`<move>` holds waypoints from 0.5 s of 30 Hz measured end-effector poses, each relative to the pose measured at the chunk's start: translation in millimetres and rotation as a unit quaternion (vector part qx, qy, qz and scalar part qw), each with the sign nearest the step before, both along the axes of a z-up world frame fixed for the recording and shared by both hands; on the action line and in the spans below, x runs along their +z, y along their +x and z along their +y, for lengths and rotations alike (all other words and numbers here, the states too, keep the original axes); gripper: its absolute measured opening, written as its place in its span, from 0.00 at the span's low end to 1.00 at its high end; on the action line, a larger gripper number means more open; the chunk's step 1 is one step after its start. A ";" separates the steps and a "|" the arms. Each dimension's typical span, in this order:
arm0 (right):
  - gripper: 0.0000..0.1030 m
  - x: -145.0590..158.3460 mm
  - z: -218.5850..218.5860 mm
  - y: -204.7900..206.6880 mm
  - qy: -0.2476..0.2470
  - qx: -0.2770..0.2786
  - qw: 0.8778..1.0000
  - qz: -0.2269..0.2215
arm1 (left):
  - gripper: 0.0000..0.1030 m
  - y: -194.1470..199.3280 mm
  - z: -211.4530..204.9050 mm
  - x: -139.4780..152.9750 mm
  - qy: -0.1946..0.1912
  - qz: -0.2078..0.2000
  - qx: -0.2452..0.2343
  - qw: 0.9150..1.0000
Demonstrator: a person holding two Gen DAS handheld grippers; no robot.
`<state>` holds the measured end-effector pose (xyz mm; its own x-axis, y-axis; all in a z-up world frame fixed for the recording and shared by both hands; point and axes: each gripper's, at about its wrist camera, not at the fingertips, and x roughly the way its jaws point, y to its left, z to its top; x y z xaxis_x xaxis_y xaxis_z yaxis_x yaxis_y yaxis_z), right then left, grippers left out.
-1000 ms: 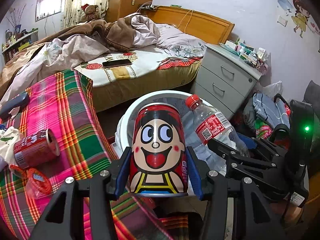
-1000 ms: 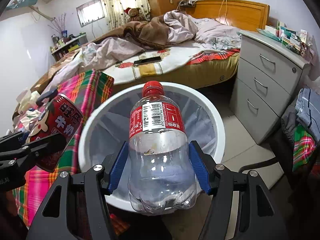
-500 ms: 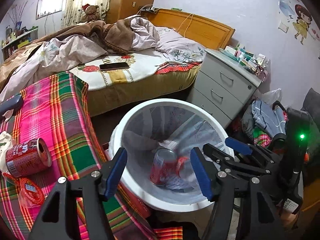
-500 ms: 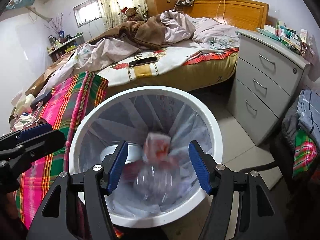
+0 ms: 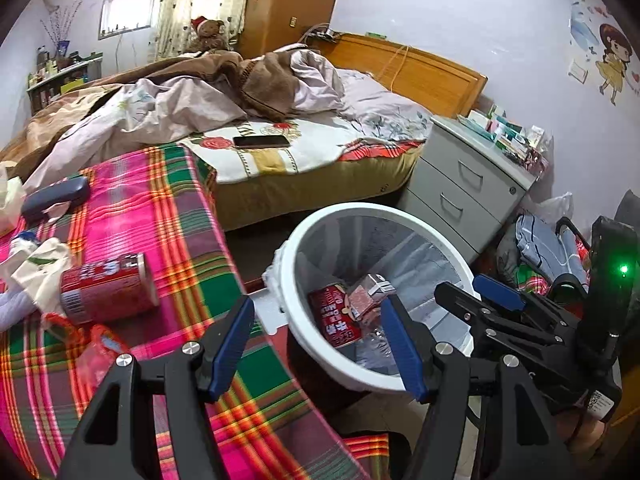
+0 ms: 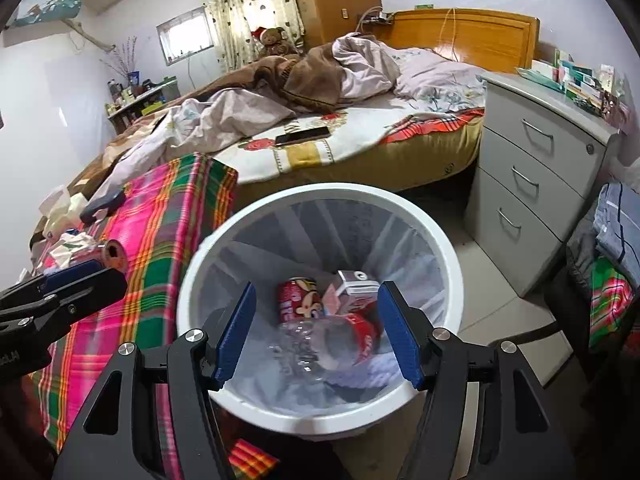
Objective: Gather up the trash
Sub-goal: 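Move both tools back over the plaid cloth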
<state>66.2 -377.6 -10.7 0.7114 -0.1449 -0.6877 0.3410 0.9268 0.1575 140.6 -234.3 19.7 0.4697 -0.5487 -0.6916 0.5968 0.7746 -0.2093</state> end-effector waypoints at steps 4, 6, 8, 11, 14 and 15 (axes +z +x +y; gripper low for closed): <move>0.63 4.5 13.7 0.5 0.000 0.012 1.000 -0.011 | 0.66 -3.7 20.2 5.0 -0.004 -0.010 0.018 1.000; 0.63 7.0 20.1 0.8 -0.001 0.018 1.000 -0.016 | 0.66 -4.0 33.0 7.1 -0.010 -0.011 0.028 0.999; 0.63 8.4 28.3 1.4 -0.001 0.027 0.999 -0.021 | 0.66 -5.0 46.0 9.2 -0.014 -0.016 0.040 0.999; 0.63 8.7 41.8 4.4 0.000 0.045 0.999 -0.025 | 0.66 -5.6 66.6 11.8 -0.016 -0.024 0.061 0.998; 0.63 8.2 54.0 9.0 -0.003 0.063 0.998 -0.026 | 0.66 -5.9 87.7 13.9 -0.014 -0.033 0.085 0.996; 0.63 8.2 57.4 10.2 -0.004 0.068 0.997 -0.026 | 0.66 -5.8 94.0 14.7 -0.011 -0.037 0.092 0.995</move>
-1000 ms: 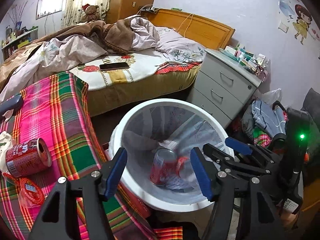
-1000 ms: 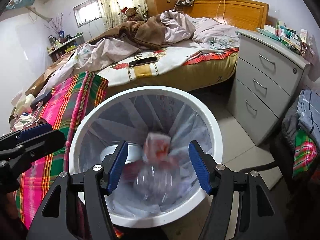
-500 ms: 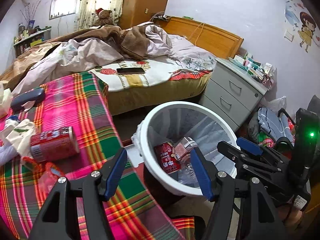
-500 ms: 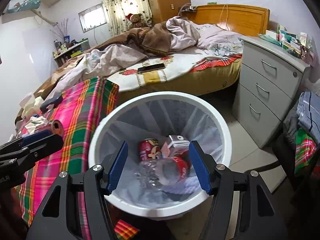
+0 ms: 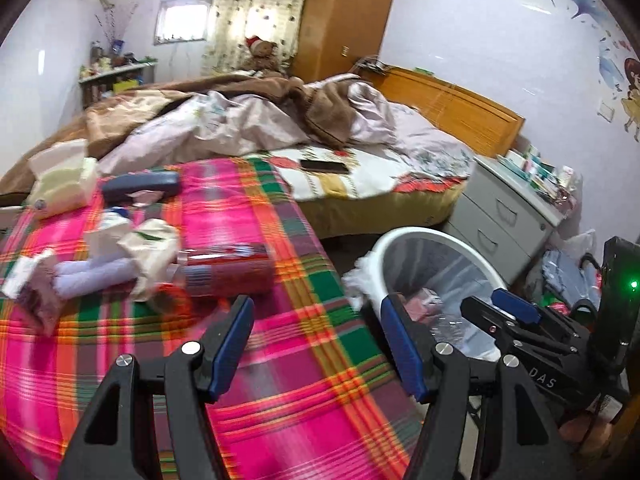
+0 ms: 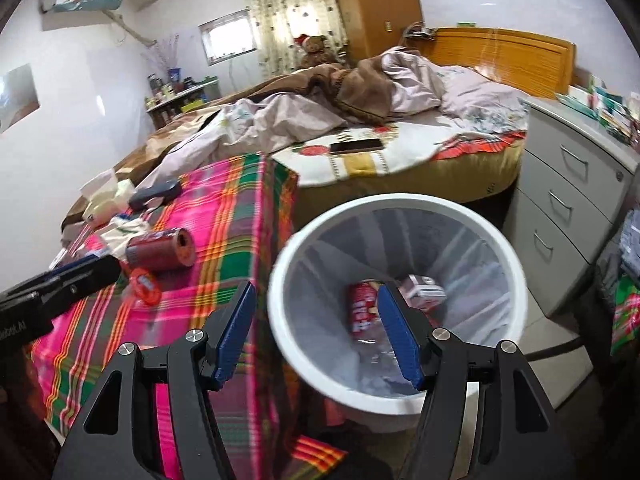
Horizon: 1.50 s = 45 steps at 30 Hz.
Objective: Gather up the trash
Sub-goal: 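Move both tools back over the plaid cloth, then grasp the red soda can with the right tool while the left tool grasps the white carton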
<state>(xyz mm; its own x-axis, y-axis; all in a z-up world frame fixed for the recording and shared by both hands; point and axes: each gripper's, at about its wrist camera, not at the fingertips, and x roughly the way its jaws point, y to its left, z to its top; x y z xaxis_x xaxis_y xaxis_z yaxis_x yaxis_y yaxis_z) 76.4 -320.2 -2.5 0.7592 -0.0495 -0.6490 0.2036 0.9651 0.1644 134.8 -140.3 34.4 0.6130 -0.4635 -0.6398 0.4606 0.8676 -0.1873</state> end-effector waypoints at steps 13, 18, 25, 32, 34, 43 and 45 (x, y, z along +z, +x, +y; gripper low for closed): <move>0.63 5.6 60.8 44.8 -0.026 0.103 0.994 -0.011 | 0.66 16.8 95.8 -2.4 0.005 -0.001 0.096 0.995; 0.63 6.4 80.5 68.0 -0.039 0.145 0.989 -0.007 | 0.67 28.5 133.9 -5.9 0.008 0.002 0.130 0.991; 0.63 -1.9 98.8 100.7 -0.052 0.191 0.980 0.019 | 0.68 52.3 186.1 -16.9 0.014 0.017 0.176 0.984; 0.63 -4.2 107.0 120.1 -0.067 0.208 0.975 0.024 | 0.69 74.8 222.8 -30.3 0.024 0.035 0.210 0.977; 0.63 -6.5 112.4 125.2 -0.069 0.229 0.970 0.030 | 0.69 80.5 228.0 -33.2 0.033 0.039 0.222 0.974; 0.64 -16.9 120.5 136.0 -0.085 0.256 0.961 0.058 | 0.71 101.7 228.7 -45.3 0.032 0.047 0.193 0.980; 0.64 -19.2 121.5 139.1 -0.086 0.268 0.957 0.064 | 0.71 103.9 224.0 -47.5 0.036 0.046 0.186 0.981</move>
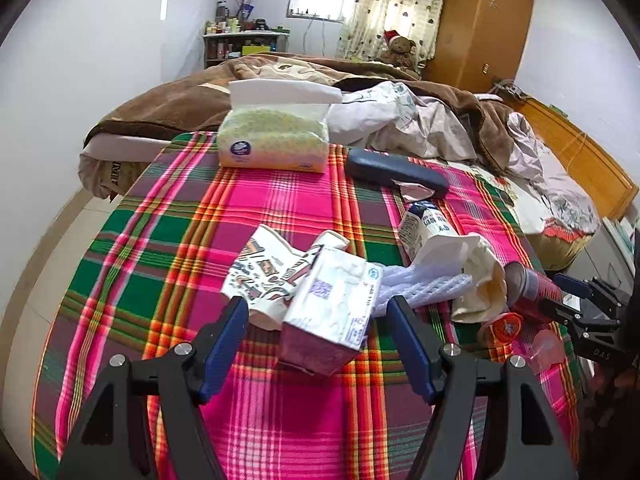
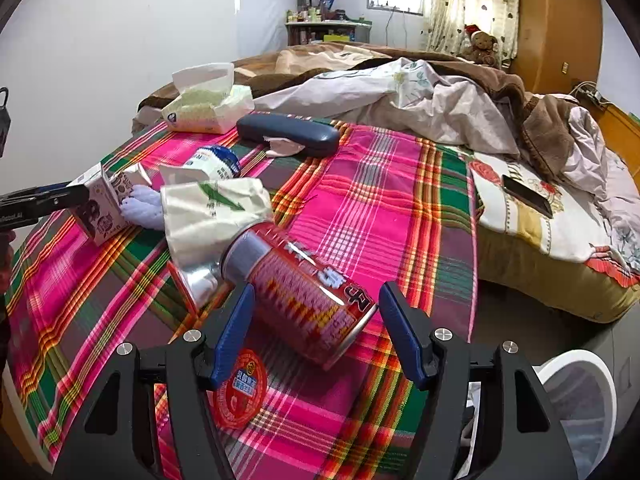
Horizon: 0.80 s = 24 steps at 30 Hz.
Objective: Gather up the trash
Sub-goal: 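Grasp the red soda can with the right tool while the left tool grasps the white carton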
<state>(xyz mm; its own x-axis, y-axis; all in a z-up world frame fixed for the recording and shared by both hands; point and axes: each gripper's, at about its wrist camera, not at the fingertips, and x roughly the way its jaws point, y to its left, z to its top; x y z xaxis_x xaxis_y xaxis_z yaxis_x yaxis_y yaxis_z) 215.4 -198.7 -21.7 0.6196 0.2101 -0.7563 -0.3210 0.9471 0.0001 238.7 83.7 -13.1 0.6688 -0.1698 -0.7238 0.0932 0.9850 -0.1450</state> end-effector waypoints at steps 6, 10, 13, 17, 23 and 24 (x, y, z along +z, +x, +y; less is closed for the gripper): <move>0.64 -5.3 7.8 4.5 -0.037 0.019 0.999 0.015 | 0.71 4.5 -9.6 -4.3 -0.011 0.004 -0.016 1.000; 0.64 -0.7 13.8 7.7 -0.035 0.029 0.999 0.017 | 0.71 4.9 -15.2 -6.3 -0.003 0.006 -0.015 1.000; 0.65 -3.4 23.2 12.5 -0.051 0.037 0.998 0.017 | 0.69 7.1 -18.6 -10.2 -0.006 0.009 -0.019 1.000; 0.65 -4.6 24.5 15.9 -0.040 0.035 0.998 0.021 | 0.64 8.1 -17.7 -12.3 -0.011 0.009 -0.012 1.000; 0.64 -6.3 16.1 17.0 0.003 0.013 1.000 0.025 | 0.49 8.8 -18.3 -11.7 -0.008 0.009 -0.012 1.000; 0.64 -6.6 16.5 16.5 0.004 0.011 1.000 0.025 | 0.46 8.6 -19.7 -12.0 -0.004 0.009 -0.014 1.000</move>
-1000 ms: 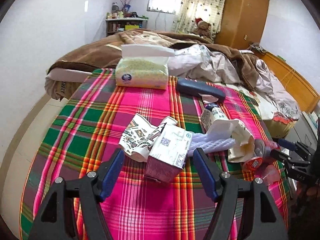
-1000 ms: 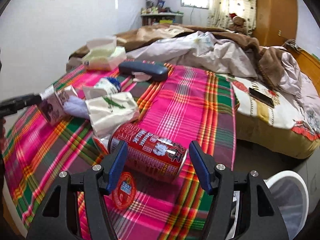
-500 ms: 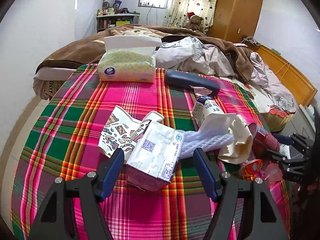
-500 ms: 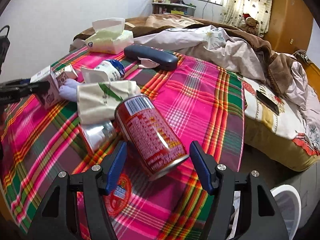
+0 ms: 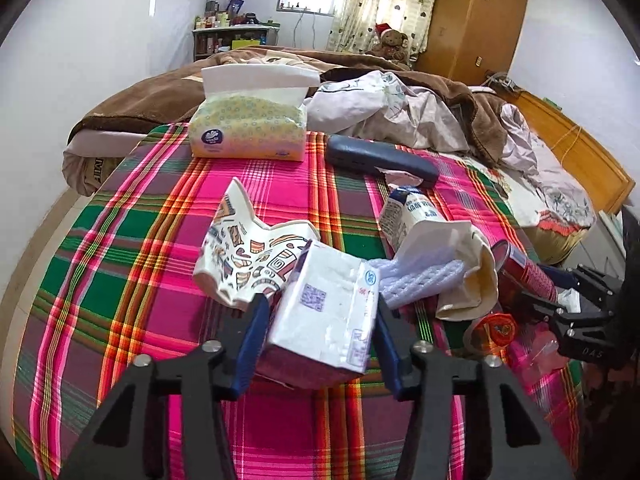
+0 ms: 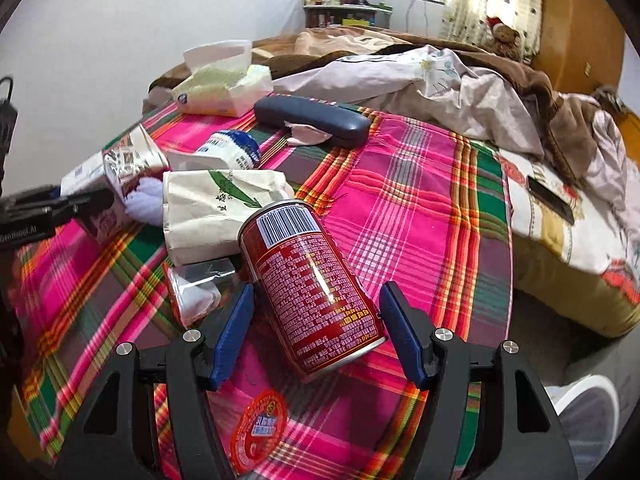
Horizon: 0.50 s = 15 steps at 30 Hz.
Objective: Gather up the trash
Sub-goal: 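Grasp the red soda can with the right tool while the left tool grasps the white carton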
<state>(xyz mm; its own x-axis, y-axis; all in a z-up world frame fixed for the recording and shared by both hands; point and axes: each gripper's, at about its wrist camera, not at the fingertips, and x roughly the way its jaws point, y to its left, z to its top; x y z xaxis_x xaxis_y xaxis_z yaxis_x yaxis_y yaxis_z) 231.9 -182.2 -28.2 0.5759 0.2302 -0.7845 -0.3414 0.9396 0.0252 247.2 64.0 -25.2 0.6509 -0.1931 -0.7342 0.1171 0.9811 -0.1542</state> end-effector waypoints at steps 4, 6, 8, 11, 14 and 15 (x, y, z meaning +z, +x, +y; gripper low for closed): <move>0.63 -0.8 2.6 -3.5 0.001 -0.002 1.000 -0.004 | 0.46 -2.9 -3.6 -0.2 0.001 -0.002 -0.001 1.000; 0.63 -0.3 1.8 -4.6 0.002 -0.004 1.000 -0.007 | 0.46 -4.4 -4.4 -0.5 -0.001 -0.001 -0.002 1.000; 0.62 -0.1 0.5 -6.9 0.005 -0.005 1.000 -0.008 | 0.46 -6.9 -5.2 0.1 -0.003 -0.001 -0.002 1.000; 0.60 0.6 -3.5 -10.8 0.014 -0.013 1.000 -0.008 | 0.46 -11.9 -6.0 3.3 -0.012 -0.004 -0.004 1.000; 0.59 0.7 -9.1 -13.6 0.025 -0.024 0.999 -0.004 | 0.46 -17.5 -8.0 6.6 -0.015 -0.006 -0.006 1.000; 0.59 0.5 -11.0 -14.6 0.028 -0.029 0.999 -0.003 | 0.46 -20.0 -8.5 7.6 -0.017 -0.008 -0.007 1.000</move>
<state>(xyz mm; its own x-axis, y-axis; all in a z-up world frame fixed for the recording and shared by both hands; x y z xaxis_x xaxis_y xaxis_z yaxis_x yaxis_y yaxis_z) 217.3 -193.2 -27.8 0.5934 0.2402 -0.7682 -0.2868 0.9549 0.0770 227.3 55.5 -17.5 0.6592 -0.2271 -0.7169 0.1334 0.9735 -0.1857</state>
